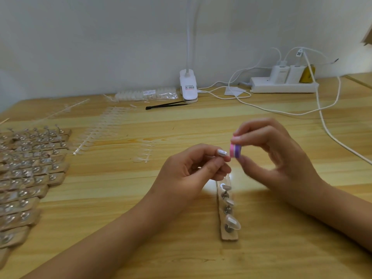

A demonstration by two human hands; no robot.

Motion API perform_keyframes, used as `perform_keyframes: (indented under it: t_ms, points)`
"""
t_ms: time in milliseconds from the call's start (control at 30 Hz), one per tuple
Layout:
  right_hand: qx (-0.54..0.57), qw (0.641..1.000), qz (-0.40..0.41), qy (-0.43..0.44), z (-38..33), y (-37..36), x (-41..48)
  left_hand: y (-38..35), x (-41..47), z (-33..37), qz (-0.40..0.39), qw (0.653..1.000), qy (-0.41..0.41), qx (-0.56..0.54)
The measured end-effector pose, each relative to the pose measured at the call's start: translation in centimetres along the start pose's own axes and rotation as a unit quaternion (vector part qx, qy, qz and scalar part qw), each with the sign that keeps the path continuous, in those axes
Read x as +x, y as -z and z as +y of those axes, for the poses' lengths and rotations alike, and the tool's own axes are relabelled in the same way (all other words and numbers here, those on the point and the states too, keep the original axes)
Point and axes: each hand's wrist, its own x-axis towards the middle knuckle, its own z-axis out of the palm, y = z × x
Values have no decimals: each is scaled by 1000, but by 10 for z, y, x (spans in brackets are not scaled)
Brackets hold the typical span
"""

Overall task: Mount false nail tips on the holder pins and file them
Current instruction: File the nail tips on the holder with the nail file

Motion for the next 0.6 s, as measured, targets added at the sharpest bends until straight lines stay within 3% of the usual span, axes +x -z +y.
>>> perform_keyframes:
  t_ms: [67,200,333,467,600]
  points:
    - [20,999,17,-26,1,3,1,0,0,0,0,1000,-1,-2]
    - [21,999,-2,39,-6,-1,-1,1,0,1,-6,1000,-1,2]
    - [0,1000,16,-9,-1,4,2,2,0,0,-8,1000,11,-3]
    - [-10,999,-6,46,-5,-1,-1,3,0,0,-13,1000,14,5]
    - [-21,1000,12,-3,0,3,1,2,0,0,-6,1000,21,-3]
